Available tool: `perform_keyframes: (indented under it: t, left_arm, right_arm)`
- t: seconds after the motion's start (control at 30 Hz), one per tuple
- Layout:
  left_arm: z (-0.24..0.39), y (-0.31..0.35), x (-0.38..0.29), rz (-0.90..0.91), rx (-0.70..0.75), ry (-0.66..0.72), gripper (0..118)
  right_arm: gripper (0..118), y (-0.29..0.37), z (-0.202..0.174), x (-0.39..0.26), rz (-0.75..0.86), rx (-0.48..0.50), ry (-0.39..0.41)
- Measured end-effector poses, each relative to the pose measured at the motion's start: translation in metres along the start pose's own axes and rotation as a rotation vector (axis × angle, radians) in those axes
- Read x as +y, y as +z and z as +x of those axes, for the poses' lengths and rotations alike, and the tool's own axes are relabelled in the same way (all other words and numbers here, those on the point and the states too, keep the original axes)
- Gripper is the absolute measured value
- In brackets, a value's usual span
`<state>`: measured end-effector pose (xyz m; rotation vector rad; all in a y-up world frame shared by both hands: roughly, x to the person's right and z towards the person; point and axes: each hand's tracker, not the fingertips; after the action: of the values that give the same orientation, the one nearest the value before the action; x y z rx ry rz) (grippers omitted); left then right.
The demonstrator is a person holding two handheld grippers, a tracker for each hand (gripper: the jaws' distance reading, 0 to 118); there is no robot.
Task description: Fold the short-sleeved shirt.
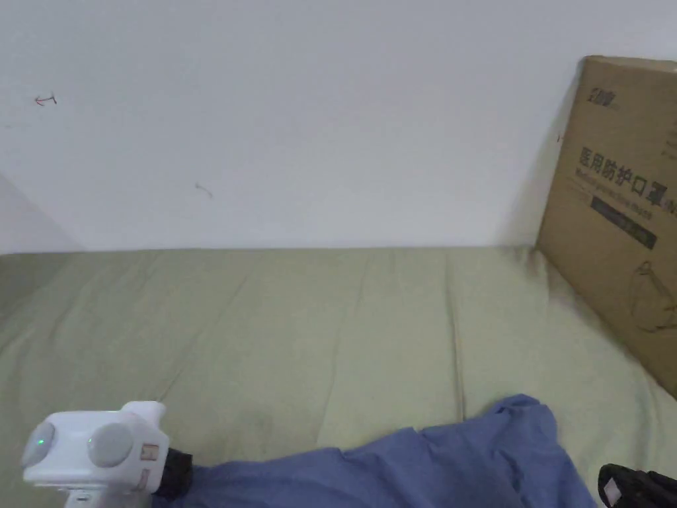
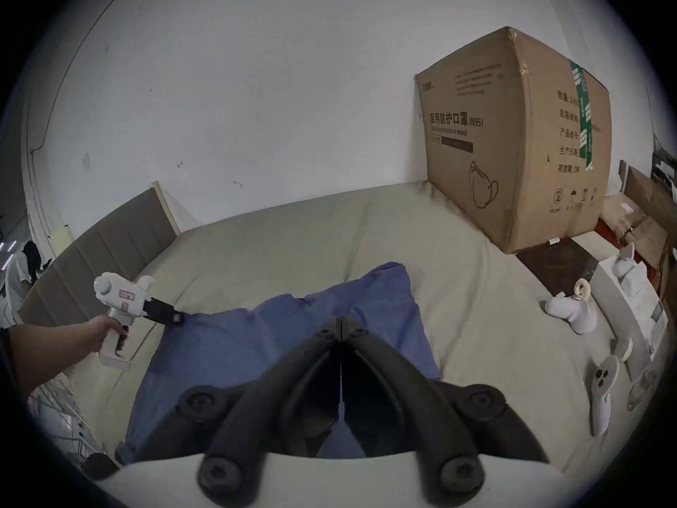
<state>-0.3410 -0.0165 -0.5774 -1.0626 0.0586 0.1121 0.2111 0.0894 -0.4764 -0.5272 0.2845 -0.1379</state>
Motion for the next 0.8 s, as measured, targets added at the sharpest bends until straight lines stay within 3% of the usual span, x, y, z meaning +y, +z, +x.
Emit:
perform_keyframes:
  t: [0.03,0.17,0.23,0.27,0.3,0.33,0.37,0.43,0.5,0.6,0.73,0.8]
  left_arm:
    - [-0.002,0.009,0.001,0.014,-0.023,-0.003,1]
    - [-0.01,0.049,-0.01,0.051,-0.168,0.014,1]
    - [-0.013,0.071,-0.02,0.136,-0.039,-0.029,1]
    - [-0.019,0.082,-0.024,0.167,-0.015,-0.017,1]
    - [-0.018,0.096,-0.029,0.193,-0.013,0.009,1]
    - [-0.021,0.102,-0.033,0.205,-0.013,0.022,1]
    - [-0.024,0.108,-0.037,0.198,-0.014,0.022,1]
    - [-0.026,0.116,-0.041,0.205,-0.015,0.022,1]
    - [-0.027,0.119,-0.045,0.201,-0.01,0.015,1]
    - [-0.025,0.118,-0.047,0.185,-0.014,0.004,1]
    - [-0.026,0.11,-0.049,0.149,-0.013,-0.012,1]
    - [-0.028,0.106,-0.052,0.128,-0.015,-0.002,1]
  right_arm:
    - [0,-0.004,0.003,0.004,-0.006,0.007,0.006]
    - [0,-0.039,0.022,0.026,-0.06,0.116,0.021]
    - [0,-0.067,0.033,0.039,-0.108,0.1,0.002]
    - [10,-0.086,0.039,0.047,-0.159,0.077,-0.011]
    - [42,-0.109,0.045,0.054,-0.226,0.052,-0.033]
    - [82,-0.132,0.052,0.059,-0.299,0.037,-0.06]
    - [91,-0.156,0.059,0.062,-0.388,-0.004,-0.082]
    - [91,-0.19,0.075,0.06,-0.431,-0.049,-0.151]
    - [91,-0.22,0.083,0.06,-0.483,-0.086,-0.162]
    - [91,-0.252,0.08,0.06,-0.514,-0.117,-0.102]
    - [91,-0.28,0.074,0.052,-0.621,-0.092,-0.114]
    - [83,-0.289,0.07,0.041,-0.693,-0.107,-0.08]
